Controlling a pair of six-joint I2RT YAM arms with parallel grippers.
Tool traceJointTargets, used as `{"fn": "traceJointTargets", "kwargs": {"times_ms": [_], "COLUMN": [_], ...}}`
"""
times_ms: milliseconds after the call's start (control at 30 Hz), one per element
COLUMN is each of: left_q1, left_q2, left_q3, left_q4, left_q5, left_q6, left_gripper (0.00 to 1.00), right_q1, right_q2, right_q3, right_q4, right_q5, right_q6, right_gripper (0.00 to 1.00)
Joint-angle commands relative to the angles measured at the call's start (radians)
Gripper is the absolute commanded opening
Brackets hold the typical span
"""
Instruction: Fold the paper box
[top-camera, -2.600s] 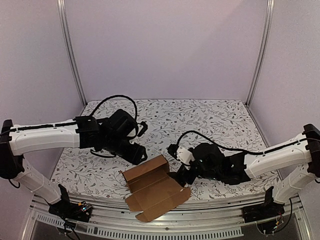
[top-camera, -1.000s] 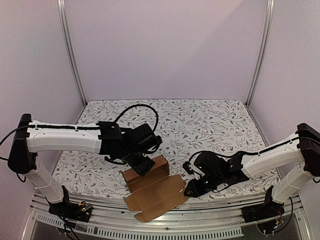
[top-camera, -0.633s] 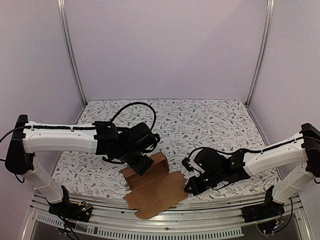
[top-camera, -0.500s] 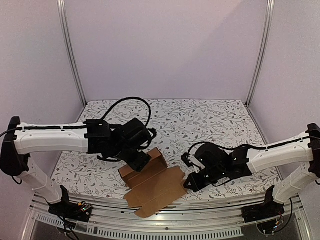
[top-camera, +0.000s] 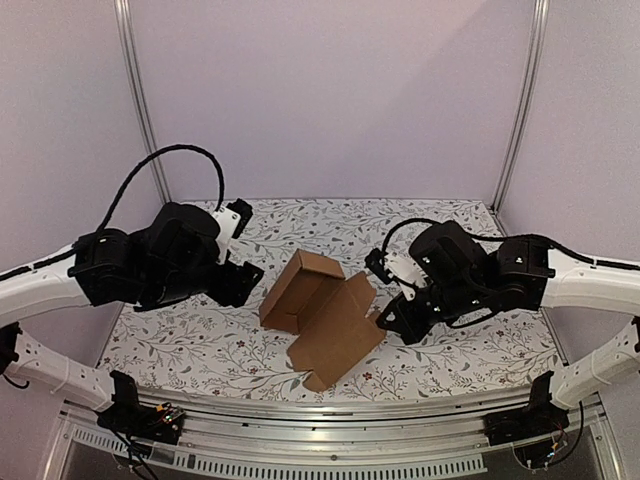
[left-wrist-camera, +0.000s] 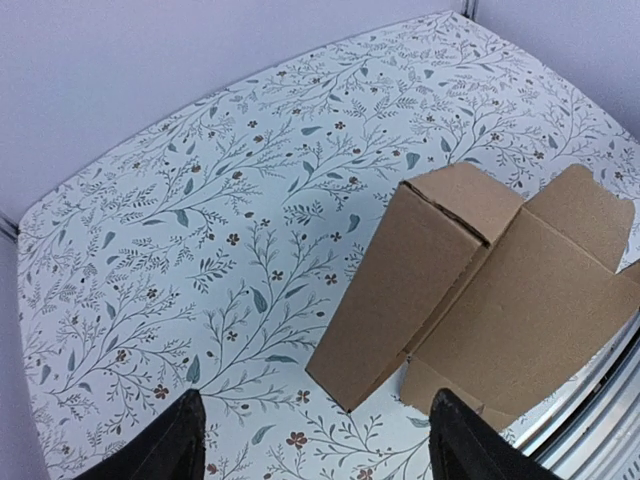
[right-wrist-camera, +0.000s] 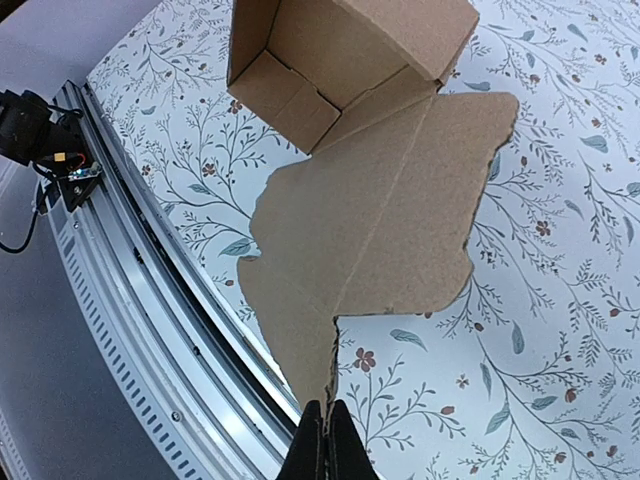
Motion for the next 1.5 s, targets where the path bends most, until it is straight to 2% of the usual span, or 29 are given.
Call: {"fn": "traceJointTargets", "kwargs": {"times_ms": [0,233,333,500,667,967,1267,1467], "left_q1": [0.023,0.026,0.026,0.026,0.028,0.029,0.032,0.034], "left_q2": [-0.052,-0.061,-0.069,-0.082,-0.093,-0.115,-0.123,-0.129], "left_q3": [-0.041,-0.047,-0.050,-0.055,-0.067,-0.085,-0.094,-0.104], "left_q4": [0.041,0.051,0.064,0.073,0.079,0.088,0.090,0.092], "left_q5": [-0.034,-0.031,-0.024,-0.016,-0.005,-0.001,0.005,0.007], "left_q6": [0.002,0.004,0.004,0.003,0.000,0.001,0.003,0.002], "left_gripper": [0.76,0.76,0.76,0.76,0.76,0.76,0.76,0.76], "right_q1": [-0.002,0.000,0.000,0.001,0.002,0.005,0.015,0.015], "right_q2": [-0.073,-0.080,-0.059,-0.060,-0.060,0.103,0.226,0.316], "right_q3": [0.118,0.351,0.433,0.507,0.548,0.713,0.742,0.750], "right_q4": [-0.231,-0.525,-0.639,-0.749,-0.843,-1.166,-1.183,-1.184], "right_q5": [0.100,0.168,0.256,0.361,0.475,0.691,0.879,0.936], "right_q6": [-0.156,-0.264,-0.293,-0.374,-0.523,-0.661,-0.723,-0.788], "right_gripper": [0.00,0.00,0.00,0.00,0.00,0.00,0.00,0.00]}}
